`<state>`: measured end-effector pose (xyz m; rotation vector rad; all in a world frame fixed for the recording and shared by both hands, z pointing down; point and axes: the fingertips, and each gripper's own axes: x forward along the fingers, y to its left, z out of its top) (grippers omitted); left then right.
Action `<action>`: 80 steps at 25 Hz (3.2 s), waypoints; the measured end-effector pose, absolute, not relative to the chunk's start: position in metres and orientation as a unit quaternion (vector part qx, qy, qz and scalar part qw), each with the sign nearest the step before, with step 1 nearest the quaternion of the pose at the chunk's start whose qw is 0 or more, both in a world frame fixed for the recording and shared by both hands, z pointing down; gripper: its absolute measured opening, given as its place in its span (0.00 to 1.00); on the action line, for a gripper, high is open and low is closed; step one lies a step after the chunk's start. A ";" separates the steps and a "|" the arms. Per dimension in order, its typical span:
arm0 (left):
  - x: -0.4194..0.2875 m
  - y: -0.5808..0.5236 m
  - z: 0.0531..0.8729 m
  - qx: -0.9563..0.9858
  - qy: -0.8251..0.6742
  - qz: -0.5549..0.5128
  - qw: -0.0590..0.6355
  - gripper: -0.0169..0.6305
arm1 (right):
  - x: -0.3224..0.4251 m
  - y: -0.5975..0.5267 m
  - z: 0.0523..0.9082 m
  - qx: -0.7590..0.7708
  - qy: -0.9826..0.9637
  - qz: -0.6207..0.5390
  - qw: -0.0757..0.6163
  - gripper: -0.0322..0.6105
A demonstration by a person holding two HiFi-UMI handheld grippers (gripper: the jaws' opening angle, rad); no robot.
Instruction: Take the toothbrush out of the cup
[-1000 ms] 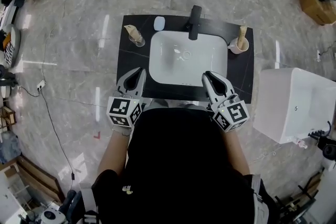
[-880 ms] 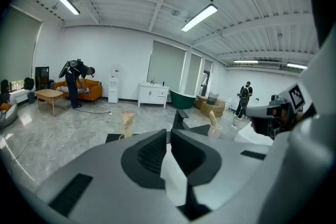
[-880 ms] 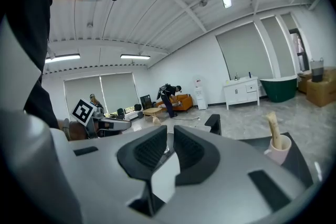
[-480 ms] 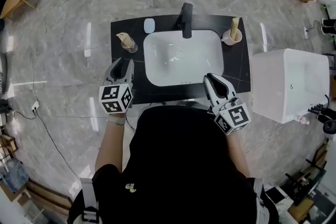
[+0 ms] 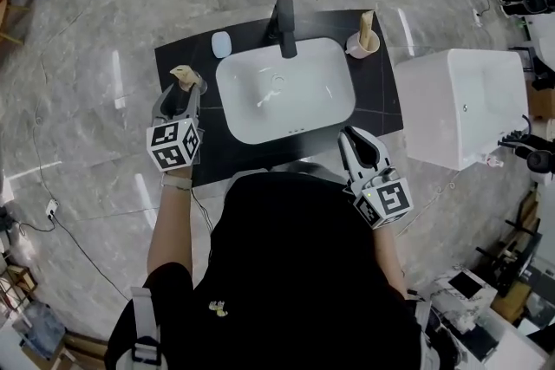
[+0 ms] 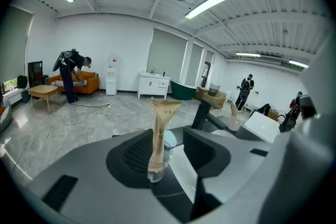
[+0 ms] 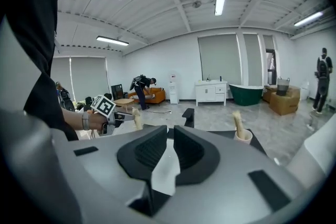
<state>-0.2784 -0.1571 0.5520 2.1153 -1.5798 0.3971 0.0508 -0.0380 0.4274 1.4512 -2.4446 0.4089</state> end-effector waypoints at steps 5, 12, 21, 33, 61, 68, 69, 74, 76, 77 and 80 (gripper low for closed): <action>-0.278 -0.177 0.564 0.774 -0.569 0.161 0.227 0.30 | 0.059 -0.031 0.428 0.523 -0.827 0.141 0.149 0.14; -0.283 -0.185 0.577 0.760 -0.582 0.186 0.221 0.10 | 0.072 -0.025 0.426 0.544 -0.814 0.138 0.150 0.14; -0.278 -0.181 0.575 0.758 -0.581 0.199 0.219 0.09 | 0.079 -0.019 0.430 0.543 -0.813 0.146 0.151 0.14; -0.273 -0.172 0.503 0.751 -0.605 0.197 0.179 0.09 | 0.088 -0.028 0.439 0.521 -0.830 0.169 0.105 0.14; -0.145 -0.080 0.417 0.795 -0.559 0.164 0.168 0.09 | 0.078 -0.073 0.457 0.430 -0.881 0.195 0.041 0.14; -0.128 -0.062 0.428 0.785 -0.567 0.165 0.186 0.09 | 0.111 -0.107 0.472 0.441 -0.875 0.193 0.055 0.14; -0.127 -0.059 0.429 0.781 -0.572 0.165 0.190 0.09 | 0.119 -0.115 0.474 0.447 -0.872 0.190 0.057 0.14; -0.127 -0.046 0.433 0.760 -0.595 0.169 0.200 0.09 | 0.168 -0.162 0.485 0.484 -0.854 0.176 0.072 0.14; -0.127 -0.041 0.433 0.750 -0.607 0.168 0.203 0.09 | 0.185 -0.182 0.493 0.493 -0.848 0.177 0.080 0.14; -0.127 -0.039 0.433 0.744 -0.613 0.169 0.205 0.09 | 0.193 -0.192 0.498 0.497 -0.845 0.180 0.085 0.14; -0.127 -0.032 0.436 0.727 -0.630 0.172 0.211 0.09 | 0.214 -0.220 0.518 0.507 -0.833 0.193 0.109 0.16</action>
